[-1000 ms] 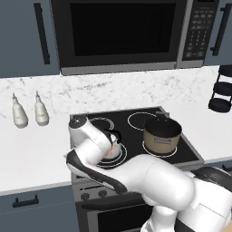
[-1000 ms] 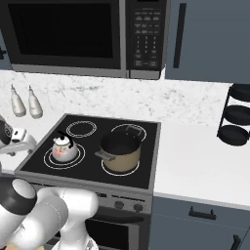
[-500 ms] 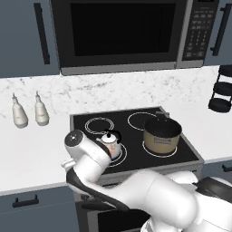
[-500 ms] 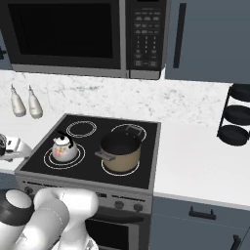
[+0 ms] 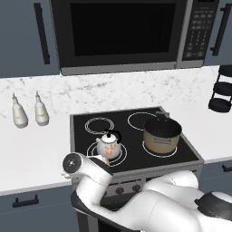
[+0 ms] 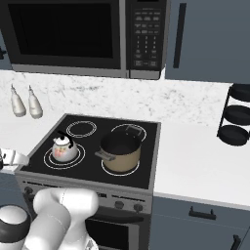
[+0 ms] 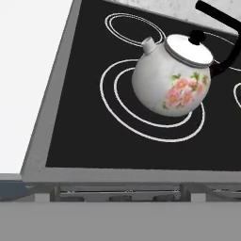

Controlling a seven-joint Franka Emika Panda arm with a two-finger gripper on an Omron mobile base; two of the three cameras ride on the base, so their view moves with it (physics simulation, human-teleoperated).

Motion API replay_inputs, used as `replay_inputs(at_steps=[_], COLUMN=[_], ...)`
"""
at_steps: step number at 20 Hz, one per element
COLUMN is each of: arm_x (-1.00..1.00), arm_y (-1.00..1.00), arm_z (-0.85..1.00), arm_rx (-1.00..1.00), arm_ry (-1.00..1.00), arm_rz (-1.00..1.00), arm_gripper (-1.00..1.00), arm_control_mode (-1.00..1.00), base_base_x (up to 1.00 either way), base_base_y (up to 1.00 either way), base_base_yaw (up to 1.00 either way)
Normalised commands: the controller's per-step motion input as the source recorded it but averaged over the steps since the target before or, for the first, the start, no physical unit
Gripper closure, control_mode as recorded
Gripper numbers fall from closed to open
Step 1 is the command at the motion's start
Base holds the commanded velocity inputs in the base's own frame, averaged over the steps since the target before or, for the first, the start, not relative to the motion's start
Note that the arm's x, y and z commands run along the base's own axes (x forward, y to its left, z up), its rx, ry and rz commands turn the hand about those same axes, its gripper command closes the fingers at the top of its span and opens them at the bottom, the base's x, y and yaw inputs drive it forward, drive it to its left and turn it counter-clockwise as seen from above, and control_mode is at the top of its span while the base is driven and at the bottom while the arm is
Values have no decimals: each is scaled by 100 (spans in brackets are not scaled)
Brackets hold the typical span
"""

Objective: Pick the kettle from the counter and place it on a stove burner. Then turn the burner on.

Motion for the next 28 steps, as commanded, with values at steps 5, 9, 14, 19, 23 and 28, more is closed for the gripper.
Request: replay_inputs(at_steps=[5,9,14,19,23,28], arm_x=[-3,-8,0,0,0,0], arm_y=[3,0,6,2,4,10], arm_z=[-34,-54,-55,-51,-39,-22], arm_rx=[0,1,0,0,0,0], arm_ry=[-20,-10,-7,-9,-19,-25], arm_rz=[-9,-3,-2,-1,0,0], arm_gripper=[-100,-100,-100,-100,-100,-100], arm_control_mode=[-100,-100,-100,-100,-100,-100], base_base_x=[0,0,0,0,0,0], base_base_y=[0,0,0,0,0,0], base_base_yaw=[0,0,0,0,0,0])
